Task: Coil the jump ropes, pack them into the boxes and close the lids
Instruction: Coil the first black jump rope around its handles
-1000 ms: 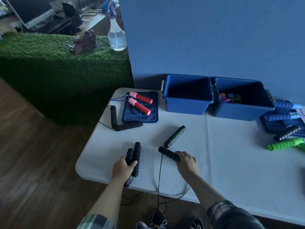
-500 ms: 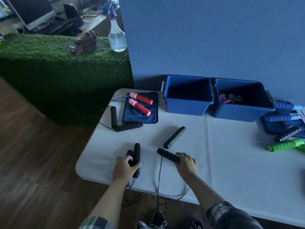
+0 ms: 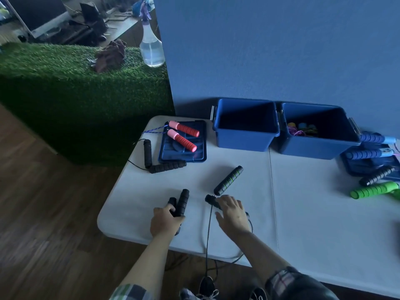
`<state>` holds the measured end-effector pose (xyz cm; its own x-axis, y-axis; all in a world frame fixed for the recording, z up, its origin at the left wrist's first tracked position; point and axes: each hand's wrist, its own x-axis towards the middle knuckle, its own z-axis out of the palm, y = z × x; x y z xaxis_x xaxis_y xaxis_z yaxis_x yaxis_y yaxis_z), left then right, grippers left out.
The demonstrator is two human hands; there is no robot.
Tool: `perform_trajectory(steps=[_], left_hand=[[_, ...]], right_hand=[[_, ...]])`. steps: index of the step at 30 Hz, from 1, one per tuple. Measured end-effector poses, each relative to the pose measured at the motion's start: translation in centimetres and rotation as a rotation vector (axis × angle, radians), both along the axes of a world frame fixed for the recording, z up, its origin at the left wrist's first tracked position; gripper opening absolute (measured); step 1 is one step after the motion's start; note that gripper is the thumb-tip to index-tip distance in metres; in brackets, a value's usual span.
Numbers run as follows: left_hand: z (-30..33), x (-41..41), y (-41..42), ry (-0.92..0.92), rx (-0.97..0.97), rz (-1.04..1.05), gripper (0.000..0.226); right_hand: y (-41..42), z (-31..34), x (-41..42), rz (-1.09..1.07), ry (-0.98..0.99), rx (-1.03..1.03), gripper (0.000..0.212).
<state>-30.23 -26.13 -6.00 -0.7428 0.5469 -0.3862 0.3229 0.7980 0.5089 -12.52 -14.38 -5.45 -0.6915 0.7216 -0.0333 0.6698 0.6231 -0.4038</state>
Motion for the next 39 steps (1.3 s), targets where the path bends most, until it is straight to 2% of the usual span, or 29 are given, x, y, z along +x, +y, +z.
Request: perform_trajectory(steps=[4,6,8,10,14,19,23,29,34,39], left_hand=[[0.2,0.8,0.7,-0.092,0.102,-0.039,0.025],[0.4,1.5,1.2,-0.127,0.148,-0.078,0.022],[0.3,1.9,1.4,-0.156,0.175,-0.081,0.014],[0.1,2.0,1.2,-0.155,0.17,-0.089,0.008],[0.1,1.8,1.2,-0.176,0.178,-0.083,0.016],[0.3,0.7,1.3,-0.237,0.251,0.091,0.018],[0.2,0.0,1.6,-0.391,0.322,0.237,0.03],[1.3,-0.3,2.3,-0.67,0.493,0.389,0.033],[3.0,-0.1,4.2,-0.764,0.603,0.392,0.047],[4.1,0.5,6.7,-0.783,0.675,0.374,0.043]], right_hand=[[-1.5,0.5,-2.2,0.103,0.017,-0.317,0.041],[-1.9,0.4,-3.0,0.044,-0.037,-0.499,0.048],[-2.1,0.2,-3.5,-0.042,-0.06,-0.593,0.054],[-2.1,0.1,-3.9,-0.083,-0.061,-0.63,0.058],[-2.4,0.1,-4.5,-0.118,-0.041,-0.651,0.054],[-2.5,-0.2,-4.6,-0.21,0.071,-0.764,0.059],[-2.3,0.2,-4.8,-0.23,0.184,-0.838,0.048],[-1.3,1.1,-4.8,-0.286,0.396,-0.913,0.036],[-0.2,2.4,-4.8,-0.344,0.545,-1.019,0.034],[1.3,3.7,-4.2,-0.3,0.642,-1.003,0.036]])
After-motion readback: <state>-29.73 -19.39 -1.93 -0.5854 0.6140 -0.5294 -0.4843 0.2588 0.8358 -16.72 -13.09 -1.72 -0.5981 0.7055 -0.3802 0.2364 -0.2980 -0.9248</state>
